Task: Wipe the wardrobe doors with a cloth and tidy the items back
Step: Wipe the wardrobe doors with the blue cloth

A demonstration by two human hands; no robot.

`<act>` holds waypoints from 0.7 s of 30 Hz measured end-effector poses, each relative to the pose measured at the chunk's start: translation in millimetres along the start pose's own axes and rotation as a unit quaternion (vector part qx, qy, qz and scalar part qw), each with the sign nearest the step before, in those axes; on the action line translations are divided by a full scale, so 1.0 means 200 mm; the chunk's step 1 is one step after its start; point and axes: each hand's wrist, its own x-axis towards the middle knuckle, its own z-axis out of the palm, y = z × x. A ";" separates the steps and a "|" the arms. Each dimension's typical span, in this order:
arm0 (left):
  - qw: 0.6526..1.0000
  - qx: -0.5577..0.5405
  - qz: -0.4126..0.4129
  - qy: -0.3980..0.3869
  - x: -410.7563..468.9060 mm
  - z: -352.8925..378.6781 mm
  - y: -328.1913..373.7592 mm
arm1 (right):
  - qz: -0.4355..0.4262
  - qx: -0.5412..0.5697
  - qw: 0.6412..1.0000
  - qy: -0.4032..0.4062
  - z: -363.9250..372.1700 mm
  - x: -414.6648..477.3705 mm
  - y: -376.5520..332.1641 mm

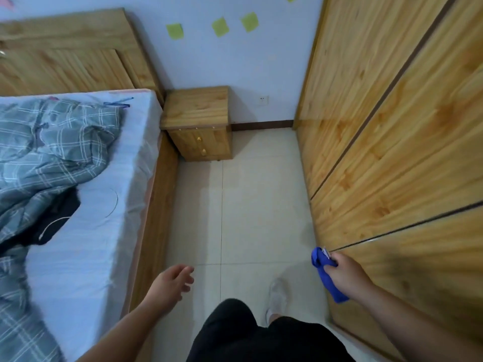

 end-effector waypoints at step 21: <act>0.995 0.025 0.057 -0.072 1.53 -0.66 1.18 | 0.033 0.050 0.997 0.041 -0.57 1.09 -1.20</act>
